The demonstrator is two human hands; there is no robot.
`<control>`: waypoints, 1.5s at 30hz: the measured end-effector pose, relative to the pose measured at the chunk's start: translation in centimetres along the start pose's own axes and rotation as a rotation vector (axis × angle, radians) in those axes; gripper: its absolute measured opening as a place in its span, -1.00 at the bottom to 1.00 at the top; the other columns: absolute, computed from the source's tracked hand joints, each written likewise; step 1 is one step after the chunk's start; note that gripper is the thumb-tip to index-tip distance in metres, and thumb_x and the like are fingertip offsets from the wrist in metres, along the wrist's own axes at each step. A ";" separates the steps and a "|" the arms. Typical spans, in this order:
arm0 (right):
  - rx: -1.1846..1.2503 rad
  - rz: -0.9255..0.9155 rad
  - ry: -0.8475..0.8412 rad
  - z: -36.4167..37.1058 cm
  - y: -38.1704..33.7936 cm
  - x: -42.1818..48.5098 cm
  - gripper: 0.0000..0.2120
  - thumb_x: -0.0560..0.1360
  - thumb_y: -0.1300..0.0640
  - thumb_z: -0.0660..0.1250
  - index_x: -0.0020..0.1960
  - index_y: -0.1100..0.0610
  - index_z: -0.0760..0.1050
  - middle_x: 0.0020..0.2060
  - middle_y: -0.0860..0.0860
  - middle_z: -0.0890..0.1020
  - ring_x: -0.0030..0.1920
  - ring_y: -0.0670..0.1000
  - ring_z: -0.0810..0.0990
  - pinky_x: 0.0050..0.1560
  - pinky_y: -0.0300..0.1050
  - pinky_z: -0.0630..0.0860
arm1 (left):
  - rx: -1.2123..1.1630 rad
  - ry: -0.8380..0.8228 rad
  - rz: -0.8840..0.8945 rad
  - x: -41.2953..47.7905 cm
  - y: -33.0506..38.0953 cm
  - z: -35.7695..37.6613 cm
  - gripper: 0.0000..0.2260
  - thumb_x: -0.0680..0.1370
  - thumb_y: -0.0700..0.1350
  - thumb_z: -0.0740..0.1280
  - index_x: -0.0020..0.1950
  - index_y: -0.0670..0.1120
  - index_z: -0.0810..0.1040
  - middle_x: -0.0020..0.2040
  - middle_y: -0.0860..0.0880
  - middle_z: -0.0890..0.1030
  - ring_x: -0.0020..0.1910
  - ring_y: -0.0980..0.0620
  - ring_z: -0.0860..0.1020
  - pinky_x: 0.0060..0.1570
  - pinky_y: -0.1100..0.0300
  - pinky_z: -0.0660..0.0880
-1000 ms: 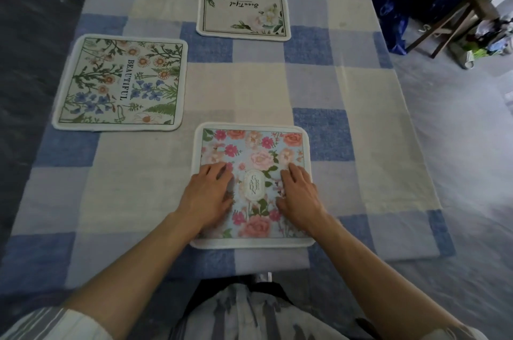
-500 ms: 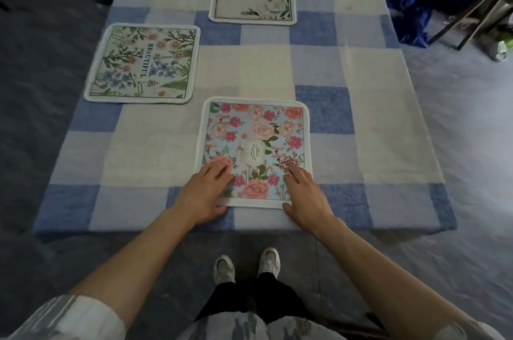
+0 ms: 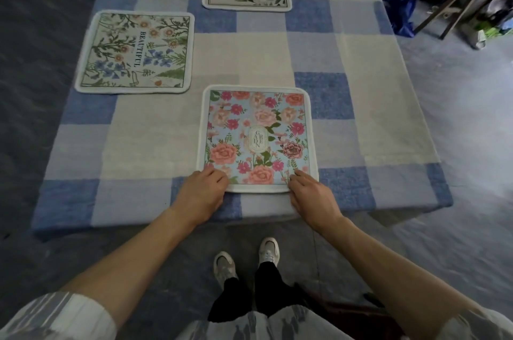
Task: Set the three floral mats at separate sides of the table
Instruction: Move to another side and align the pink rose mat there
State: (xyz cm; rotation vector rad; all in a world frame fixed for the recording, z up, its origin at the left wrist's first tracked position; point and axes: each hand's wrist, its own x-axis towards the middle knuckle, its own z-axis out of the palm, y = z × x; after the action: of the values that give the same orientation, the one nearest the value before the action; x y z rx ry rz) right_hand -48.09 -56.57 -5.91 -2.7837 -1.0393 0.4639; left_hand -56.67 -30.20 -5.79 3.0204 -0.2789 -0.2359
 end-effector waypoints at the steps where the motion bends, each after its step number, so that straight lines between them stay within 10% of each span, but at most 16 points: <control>1: 0.004 0.017 0.010 0.1 -0.2 -0.2 -0.67 0.56 0.15 0.30 0.30 0.19 0.48 0.32 0.13 0.53 0.42 0.12 0.40 0.28 0.10 0.50 | 0.006 0.013 -0.020 -0.3 0.0 0.2 -0.79 0.26 -0.29 0.51 -0.15 -0.20 0.59 -0.19 -0.14 0.61 -0.23 -0.15 0.56 -0.40 0.05 0.52; 8: -0.002 0.046 0.189 -0.2 -1.6 -0.9 -0.75 0.30 0.24 0.56 -0.06 0.18 0.59 -0.13 0.11 0.66 -0.13 0.15 0.64 -0.20 0.02 0.60 | -0.008 0.097 -0.067 -1.8 0.0 -0.1 -0.70 0.21 -0.33 0.56 -0.18 -0.17 0.53 -0.24 -0.14 0.58 -0.30 -0.12 0.53 -0.43 0.09 0.48; 45: 0.184 0.045 0.221 1.8 -2.6 -2.0 -0.94 0.48 0.25 0.38 -0.05 0.17 0.58 -0.09 0.07 0.61 -0.06 0.09 0.56 -0.15 0.00 0.57 | -0.146 0.179 -0.217 -6.9 0.0 2.7 -0.73 0.28 -0.30 0.56 -0.12 -0.17 0.56 -0.15 -0.15 0.59 -0.22 -0.14 0.55 -0.42 0.07 0.56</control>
State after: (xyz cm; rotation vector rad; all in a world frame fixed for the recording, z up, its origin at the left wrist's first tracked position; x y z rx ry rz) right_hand -51.69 -55.92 -6.58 -2.6266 -0.8415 0.2354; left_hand -63.84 -29.15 -7.45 2.8981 0.0782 -0.0005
